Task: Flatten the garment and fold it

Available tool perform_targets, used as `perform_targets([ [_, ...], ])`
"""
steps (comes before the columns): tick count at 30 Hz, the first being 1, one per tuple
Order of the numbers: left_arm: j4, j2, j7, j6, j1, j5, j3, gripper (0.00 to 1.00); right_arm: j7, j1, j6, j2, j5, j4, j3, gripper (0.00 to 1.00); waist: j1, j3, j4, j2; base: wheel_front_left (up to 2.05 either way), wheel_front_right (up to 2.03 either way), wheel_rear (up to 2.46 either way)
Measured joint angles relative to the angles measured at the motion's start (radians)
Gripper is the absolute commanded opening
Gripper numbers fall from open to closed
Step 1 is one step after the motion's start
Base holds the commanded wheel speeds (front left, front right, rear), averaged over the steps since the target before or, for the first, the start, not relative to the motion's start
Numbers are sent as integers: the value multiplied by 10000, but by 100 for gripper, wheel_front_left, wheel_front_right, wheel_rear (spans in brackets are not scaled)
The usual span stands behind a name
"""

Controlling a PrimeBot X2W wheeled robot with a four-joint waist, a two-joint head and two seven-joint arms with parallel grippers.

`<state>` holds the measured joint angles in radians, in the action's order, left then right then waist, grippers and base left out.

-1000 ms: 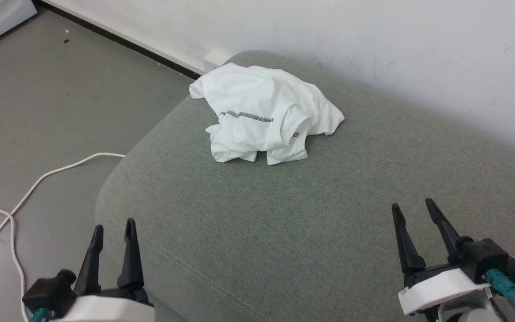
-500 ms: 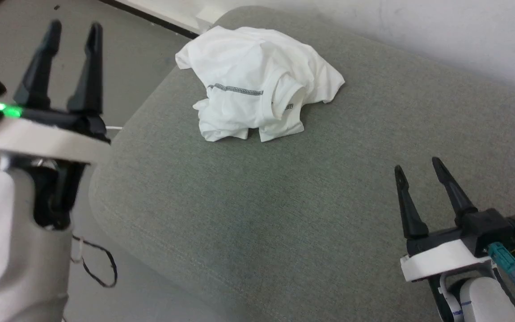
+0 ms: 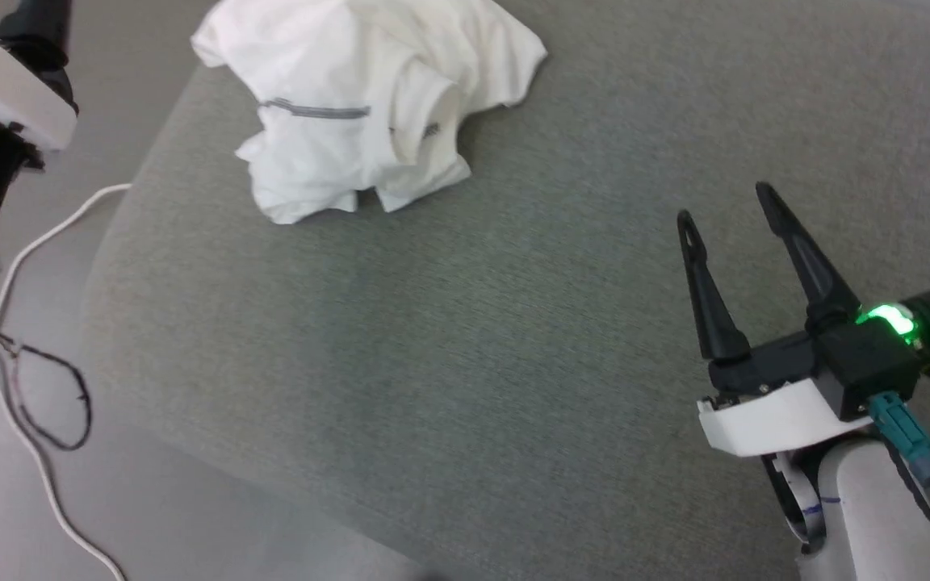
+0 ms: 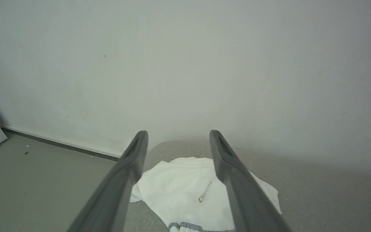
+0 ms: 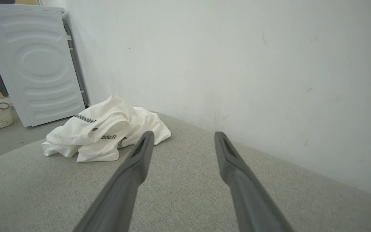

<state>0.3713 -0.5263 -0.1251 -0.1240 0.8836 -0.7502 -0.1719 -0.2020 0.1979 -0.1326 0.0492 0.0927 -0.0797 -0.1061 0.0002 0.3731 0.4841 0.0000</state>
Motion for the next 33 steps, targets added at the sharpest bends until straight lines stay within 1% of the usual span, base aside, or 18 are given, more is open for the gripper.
perform_targets([
  [2,357,-236,-192,0,209,-314,-395,100,150,143,0,0,144,-370,-96,100,0,278,-210,0,0,0,0],
  [8,1183,-663,-836,0,491,-1570,-1530,100,598,291,0,-2,320,-1384,-311,100,-1,1033,-944,0,0,0,0],
  [11,1342,-755,-1490,0,523,-2483,-2079,100,780,284,0,-2,435,-1745,-267,100,-1,1381,-1304,0,0,0,0],
  [15,1707,-1005,-2464,0,560,-3373,-2614,100,894,260,0,0,481,-2036,-224,100,0,1813,-1735,0,0,0,0],
  [18,1875,-1287,-2801,0,594,-3507,-3080,100,959,248,0,-2,479,-2219,-265,100,-2,2081,-2044,0,0,0,0],
  [20,2027,-1436,-2798,-2,655,-3482,-3352,100,968,250,0,2,477,-2320,-288,100,-1,2248,-2227,0,0,0,0],
  [23,2242,-1480,-2686,0,732,-3499,-3607,100,1016,250,0,0,474,-2418,-305,100,-2,2470,-2449,0,0,0,0],
  [24,2255,-1509,-2683,0,795,-3557,-3682,85,1022,250,0,0,474,-2426,-301,100,-2,2528,-2511,0,0,0,0],
  [25,2249,-1586,-2617,0,865,-3601,-3753,15,1039,251,0,0,474,-2443,-297,100,-3,2582,-2565,0,0,0,0],
  [26,2243,-1664,-2535,0,913,-3611,-3814,0,1041,251,0,-2,472,-2451,-286,100,-4,2626,-2609,0,0,0,0],
  [33,2222,-1914,-1964,0,1003,-3870,-4197,0,782,250,0,4,134,-2153,-245,100,-1,2356,-2691,0,0,0,0],
])
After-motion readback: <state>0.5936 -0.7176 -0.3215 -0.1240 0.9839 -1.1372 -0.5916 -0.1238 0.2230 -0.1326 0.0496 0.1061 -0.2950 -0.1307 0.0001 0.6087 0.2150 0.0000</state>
